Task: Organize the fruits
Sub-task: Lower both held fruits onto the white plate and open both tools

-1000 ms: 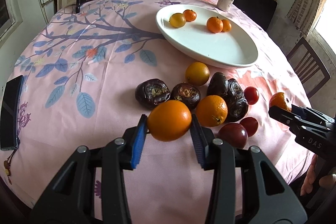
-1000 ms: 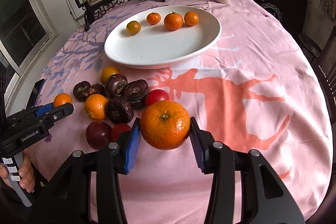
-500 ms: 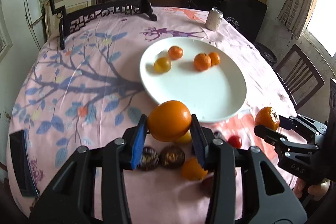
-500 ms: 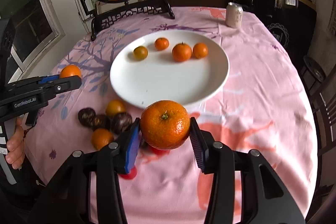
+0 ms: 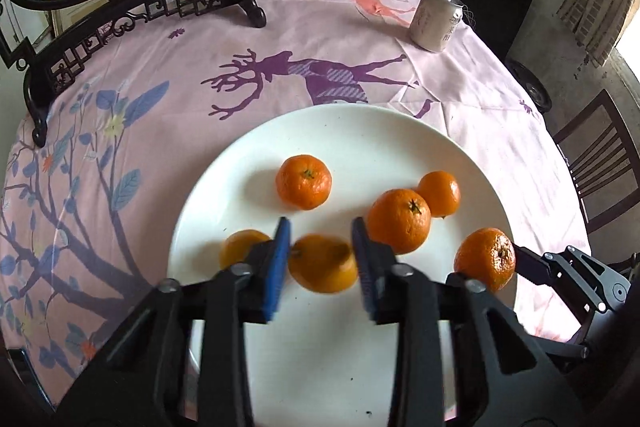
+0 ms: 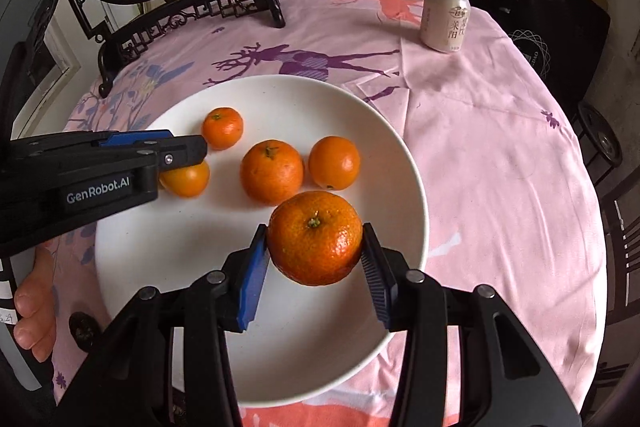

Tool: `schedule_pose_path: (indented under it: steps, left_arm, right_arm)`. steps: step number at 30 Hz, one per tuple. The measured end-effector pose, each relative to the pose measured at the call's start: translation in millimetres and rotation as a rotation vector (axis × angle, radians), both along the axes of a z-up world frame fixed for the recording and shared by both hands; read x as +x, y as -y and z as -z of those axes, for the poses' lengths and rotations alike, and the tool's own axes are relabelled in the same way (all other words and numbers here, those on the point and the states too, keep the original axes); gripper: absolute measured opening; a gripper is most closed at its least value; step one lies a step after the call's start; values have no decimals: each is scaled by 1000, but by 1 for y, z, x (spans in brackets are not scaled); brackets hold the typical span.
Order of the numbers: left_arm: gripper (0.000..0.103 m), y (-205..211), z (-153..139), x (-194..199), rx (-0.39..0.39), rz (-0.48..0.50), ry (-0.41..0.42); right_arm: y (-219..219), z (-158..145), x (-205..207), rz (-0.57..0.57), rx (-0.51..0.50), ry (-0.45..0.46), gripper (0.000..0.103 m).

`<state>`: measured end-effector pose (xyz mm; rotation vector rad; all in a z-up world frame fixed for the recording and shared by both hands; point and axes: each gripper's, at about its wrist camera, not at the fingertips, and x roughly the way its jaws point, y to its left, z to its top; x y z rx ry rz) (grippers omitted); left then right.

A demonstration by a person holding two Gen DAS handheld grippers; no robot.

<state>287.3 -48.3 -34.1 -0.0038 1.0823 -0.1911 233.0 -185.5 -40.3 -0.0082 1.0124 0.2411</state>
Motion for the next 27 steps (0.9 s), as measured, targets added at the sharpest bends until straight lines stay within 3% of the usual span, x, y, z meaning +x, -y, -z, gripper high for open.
schedule_pose_path:
  steps: [7, 8, 9, 12, 14, 16, 19, 23, 27]
  left_arm:
    - [25, -2, -2, 14, -8, -22, 14]
    - [37, -3, -6, 13, -3, -22, 23]
    - [51, -5, -11, 10, -2, -22, 35]
    - [54, -12, -33, -9, -8, -25, 92]
    - [56, -18, -47, -30, -19, -13, 119]
    - [66, -25, -58, -58, -23, 0, 148]
    - [74, -38, -67, -110, -22, 16, 200]
    - [90, -55, -61, -183, -11, 5, 285]
    - [93, -70, -44, -235, 23, -45, 326]
  right_arm:
    - [2, 7, 9, 5, -5, 0, 46]
    - [1, 7, 9, 5, -22, 5, 53]
    - [0, 4, 8, 7, -43, 20, 66]
    - [1, -9, -2, 11, -62, 69, 67]
    - [3, -20, -13, 8, -47, 81, 67]
    - [6, -30, -31, 7, -31, 89, 69]
    - [10, -38, -70, 5, 7, 100, 79]
    - [10, -38, -128, 16, 52, 125, 93]
    - [4, -32, -165, 23, 74, 108, 93]
